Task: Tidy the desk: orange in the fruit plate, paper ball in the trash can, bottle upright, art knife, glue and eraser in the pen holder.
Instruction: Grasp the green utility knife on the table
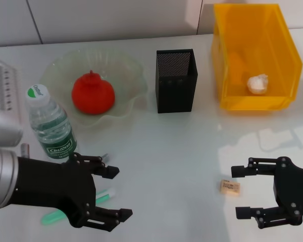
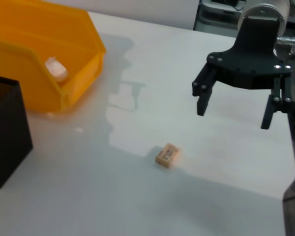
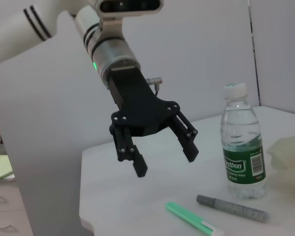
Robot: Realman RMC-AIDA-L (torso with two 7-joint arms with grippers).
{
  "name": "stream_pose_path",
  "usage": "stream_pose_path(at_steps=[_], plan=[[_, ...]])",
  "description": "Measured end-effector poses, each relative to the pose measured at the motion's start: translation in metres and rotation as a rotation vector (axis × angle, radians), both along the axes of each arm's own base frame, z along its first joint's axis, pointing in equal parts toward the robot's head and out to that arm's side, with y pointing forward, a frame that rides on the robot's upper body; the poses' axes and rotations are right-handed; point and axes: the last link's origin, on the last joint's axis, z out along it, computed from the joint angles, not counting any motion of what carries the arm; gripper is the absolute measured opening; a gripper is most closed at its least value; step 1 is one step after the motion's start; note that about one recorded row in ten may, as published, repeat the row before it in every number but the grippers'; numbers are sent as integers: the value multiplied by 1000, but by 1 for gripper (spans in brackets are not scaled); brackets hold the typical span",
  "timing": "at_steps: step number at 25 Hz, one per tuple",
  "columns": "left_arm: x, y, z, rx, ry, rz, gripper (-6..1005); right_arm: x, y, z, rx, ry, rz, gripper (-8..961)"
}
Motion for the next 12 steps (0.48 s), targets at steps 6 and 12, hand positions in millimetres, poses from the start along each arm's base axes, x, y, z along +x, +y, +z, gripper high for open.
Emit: stream_pose_path(at_steps=[6, 12], plan=[[3, 7, 0, -32, 125, 59, 811, 2, -2, -3, 4, 0, -16, 774], [-1, 18, -1, 4, 265, 95, 811, 1, 0, -7, 9, 1, -22, 773]])
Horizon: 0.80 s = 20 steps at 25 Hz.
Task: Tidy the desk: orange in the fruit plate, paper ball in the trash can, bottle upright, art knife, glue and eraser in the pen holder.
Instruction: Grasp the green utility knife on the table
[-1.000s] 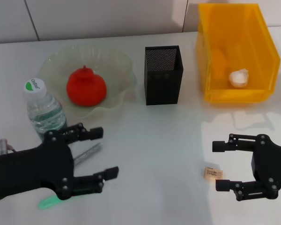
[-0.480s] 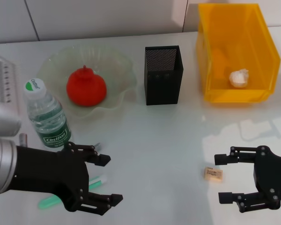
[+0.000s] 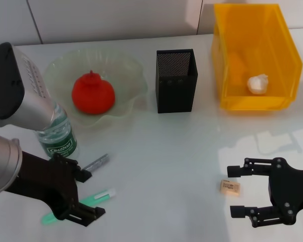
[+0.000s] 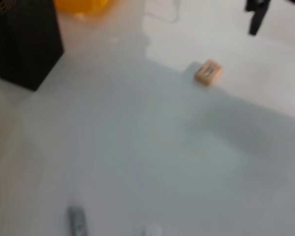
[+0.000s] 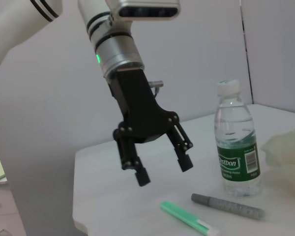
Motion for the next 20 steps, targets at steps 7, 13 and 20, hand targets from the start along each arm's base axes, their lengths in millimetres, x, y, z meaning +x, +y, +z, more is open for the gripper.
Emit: stream_pose_path(at_steps=[7, 13, 20], plan=[[-1, 5, -1, 5, 58, -2, 811, -2, 1, -2, 0, 4, 7, 773], [2, 3, -9, -42, 87, -23, 810, -3, 2, -2, 4, 5, 11, 772], [-4, 0, -15, -50, 179, -25, 810, -4, 3, -2, 6, 9, 11, 772]])
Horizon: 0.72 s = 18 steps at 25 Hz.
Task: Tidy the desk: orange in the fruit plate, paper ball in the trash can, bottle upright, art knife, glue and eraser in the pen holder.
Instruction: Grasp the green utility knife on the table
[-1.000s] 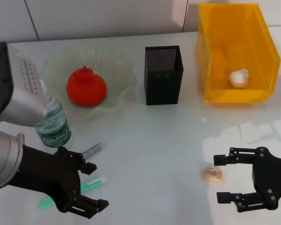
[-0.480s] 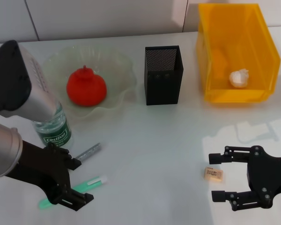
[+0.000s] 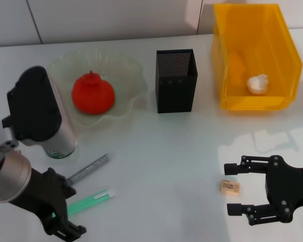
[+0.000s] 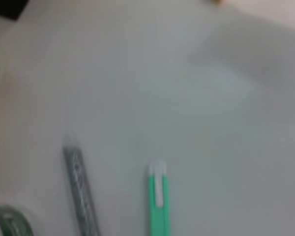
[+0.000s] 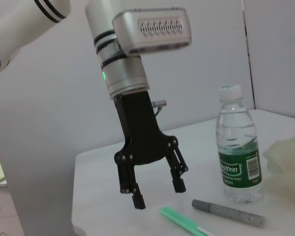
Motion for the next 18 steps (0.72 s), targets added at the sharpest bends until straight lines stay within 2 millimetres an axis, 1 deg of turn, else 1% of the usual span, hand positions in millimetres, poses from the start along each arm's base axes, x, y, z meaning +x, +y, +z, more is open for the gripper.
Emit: stream_pose_path(at_steps=[1, 2, 4, 11, 12, 14, 18], plan=[[0, 0, 0, 0, 0, 0, 810, 0, 0, 0, 0, 0, 0, 772], [-7, 0, -4, 2, 66, 3, 810, 0, 0, 0, 1, 1, 0, 772], [-9, 0, -6, 1, 89, 7, 810, 0, 0, 0, 2, 0, -1, 771], [-11, 2, -7, 13, 111, 19, 809, -1, 2, -2, 7, -4, 0, 771], [-18, 6, -10, 19, 141, 51, 809, -1, 2, -2, 7, -3, 1, 771], [-19, 9, -13, 21, 149, 63, 809, -1, 3, -2, 7, -3, 2, 771], [-18, 9, -17, 13, 162, 56, 809, -1, 3, -3, 6, -4, 2, 770]])
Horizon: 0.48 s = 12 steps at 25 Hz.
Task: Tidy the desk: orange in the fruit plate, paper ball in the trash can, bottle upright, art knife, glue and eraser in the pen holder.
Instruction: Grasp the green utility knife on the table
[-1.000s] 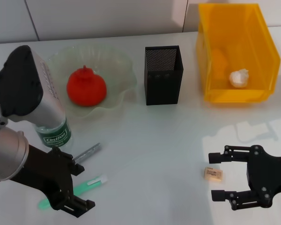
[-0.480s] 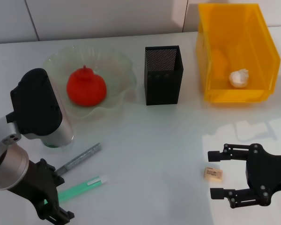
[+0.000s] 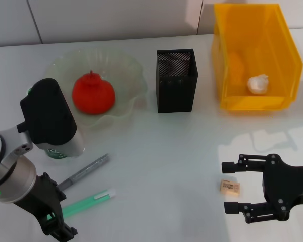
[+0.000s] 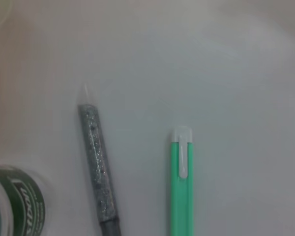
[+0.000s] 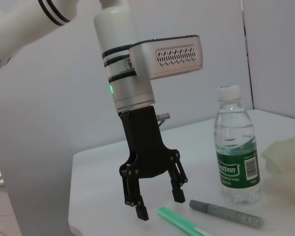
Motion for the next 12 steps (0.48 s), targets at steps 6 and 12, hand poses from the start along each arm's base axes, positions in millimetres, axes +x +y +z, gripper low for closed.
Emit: stream_pose_path(at_steps=[6, 12], plan=[[-1, 0, -7, -5, 47, -47, 791, 0, 0, 0, 0, 1, 0, 770], [-2, 2, -7, 5, 63, -69, 732, 0, 1, -1, 4, -2, -4, 769]])
